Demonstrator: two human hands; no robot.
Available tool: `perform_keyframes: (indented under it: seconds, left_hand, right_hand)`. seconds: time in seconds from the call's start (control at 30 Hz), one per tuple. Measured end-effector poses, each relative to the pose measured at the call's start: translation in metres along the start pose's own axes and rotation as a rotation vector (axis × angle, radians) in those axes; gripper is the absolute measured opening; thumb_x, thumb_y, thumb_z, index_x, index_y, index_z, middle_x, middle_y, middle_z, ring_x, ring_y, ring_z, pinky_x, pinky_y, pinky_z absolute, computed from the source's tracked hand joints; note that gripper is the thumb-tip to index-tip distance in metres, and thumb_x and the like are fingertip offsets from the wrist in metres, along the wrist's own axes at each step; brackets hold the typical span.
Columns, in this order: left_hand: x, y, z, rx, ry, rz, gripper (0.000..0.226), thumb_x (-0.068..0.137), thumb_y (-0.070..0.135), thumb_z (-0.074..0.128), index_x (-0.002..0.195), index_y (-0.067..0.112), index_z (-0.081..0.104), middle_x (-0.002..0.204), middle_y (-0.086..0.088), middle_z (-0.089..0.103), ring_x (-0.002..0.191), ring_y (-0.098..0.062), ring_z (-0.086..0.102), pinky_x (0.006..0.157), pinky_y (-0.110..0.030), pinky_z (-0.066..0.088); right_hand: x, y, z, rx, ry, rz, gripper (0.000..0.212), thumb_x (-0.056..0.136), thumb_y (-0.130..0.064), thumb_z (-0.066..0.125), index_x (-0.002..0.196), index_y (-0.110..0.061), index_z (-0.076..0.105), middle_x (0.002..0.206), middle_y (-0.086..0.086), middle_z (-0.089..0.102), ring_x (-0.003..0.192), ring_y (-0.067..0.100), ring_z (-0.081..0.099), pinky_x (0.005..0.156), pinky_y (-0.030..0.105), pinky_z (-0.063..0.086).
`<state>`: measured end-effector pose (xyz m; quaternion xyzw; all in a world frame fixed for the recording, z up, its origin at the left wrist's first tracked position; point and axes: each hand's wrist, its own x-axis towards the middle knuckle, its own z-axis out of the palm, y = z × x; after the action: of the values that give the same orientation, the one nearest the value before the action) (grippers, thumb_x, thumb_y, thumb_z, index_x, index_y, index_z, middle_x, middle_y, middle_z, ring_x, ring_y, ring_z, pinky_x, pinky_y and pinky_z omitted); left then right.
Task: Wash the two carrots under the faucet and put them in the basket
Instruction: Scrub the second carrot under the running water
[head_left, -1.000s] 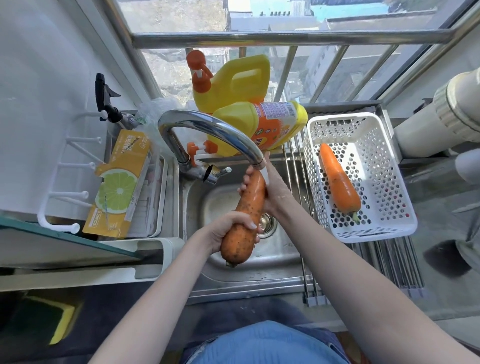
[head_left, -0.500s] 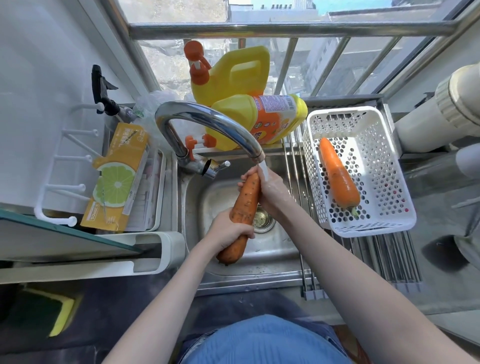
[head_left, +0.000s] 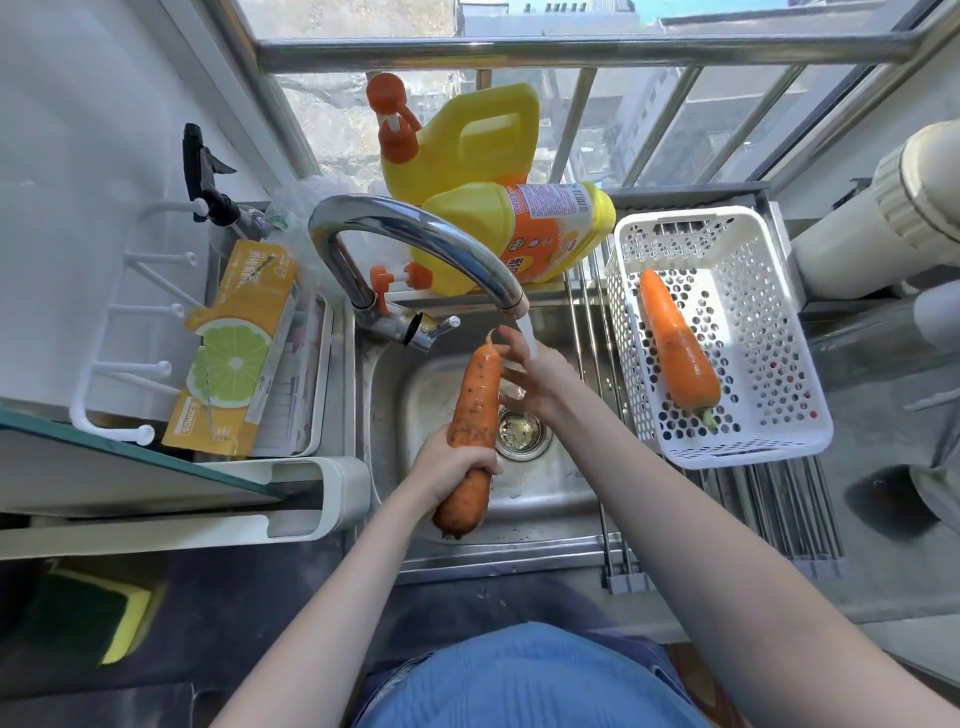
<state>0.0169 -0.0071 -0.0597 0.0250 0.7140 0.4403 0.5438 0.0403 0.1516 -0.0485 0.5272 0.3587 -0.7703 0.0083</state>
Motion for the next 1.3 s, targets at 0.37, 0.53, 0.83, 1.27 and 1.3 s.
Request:
perform_keyframes:
  seconds: [0.37, 0.53, 0.83, 1.27, 1.3]
  left_hand:
    - [0.004, 0.011, -0.002, -0.091, -0.172, -0.004, 0.054, 0.05, 0.009, 0.072, 0.101, 0.002, 0.056, 0.087, -0.016, 0.062, 0.069, -0.025, 0.065, 0.071, -0.039, 0.055]
    - [0.007, 0.024, -0.008, -0.202, -0.378, -0.099, 0.052, 0.049, 0.009, 0.067, 0.099, -0.002, 0.055, 0.078, -0.01, 0.065, 0.064, -0.02, 0.065, 0.064, -0.031, 0.053]
    - [0.015, 0.051, 0.009, -0.129, -0.281, -0.08, 0.037, 0.06, 0.007, 0.073, 0.094, 0.004, 0.061, 0.077, -0.009, 0.066, 0.063, -0.019, 0.065, 0.067, -0.032, 0.055]
    - [0.018, 0.05, 0.036, 0.417, 0.225, 0.185, 0.031, 0.063, 0.032, 0.068, 0.089, 0.018, 0.059, 0.09, -0.005, 0.07, 0.085, -0.029, 0.065, 0.079, -0.044, 0.054]
    - [0.019, 0.051, 0.032, 0.328, 0.146, 0.152, 0.033, 0.056, 0.027, 0.072, 0.085, 0.016, 0.06, 0.085, -0.005, 0.07, 0.08, -0.027, 0.066, 0.077, -0.047, 0.056]
  right_hand:
    - [-0.011, -0.003, 0.005, -0.022, -0.163, -0.087, 0.057, 0.1, -0.056, 0.033, 0.067, -0.036, 0.076, 0.12, -0.003, 0.069, 0.109, 0.022, 0.052, 0.097, 0.05, 0.043]
    - [-0.01, -0.009, 0.009, 0.046, -0.249, -0.031, 0.025, 0.089, -0.029, 0.067, 0.097, -0.007, 0.057, 0.086, 0.009, 0.066, 0.079, 0.025, 0.066, 0.086, 0.042, 0.056]
    - [0.004, -0.018, 0.018, 0.14, -0.034, 0.008, 0.027, 0.093, -0.022, 0.061, 0.069, -0.01, 0.055, 0.051, 0.003, 0.054, 0.041, 0.016, 0.051, 0.051, 0.027, 0.048]
    - [0.014, -0.005, 0.013, -0.255, 0.371, -0.32, 0.021, 0.068, -0.032, 0.072, 0.067, -0.017, 0.057, 0.07, 0.012, 0.068, 0.068, 0.034, 0.067, 0.07, 0.045, 0.059]
    - [0.011, -0.007, 0.009, -0.212, 0.269, -0.296, 0.018, 0.072, -0.025, 0.072, 0.069, -0.013, 0.059, 0.066, 0.011, 0.065, 0.061, 0.031, 0.064, 0.066, 0.043, 0.058]
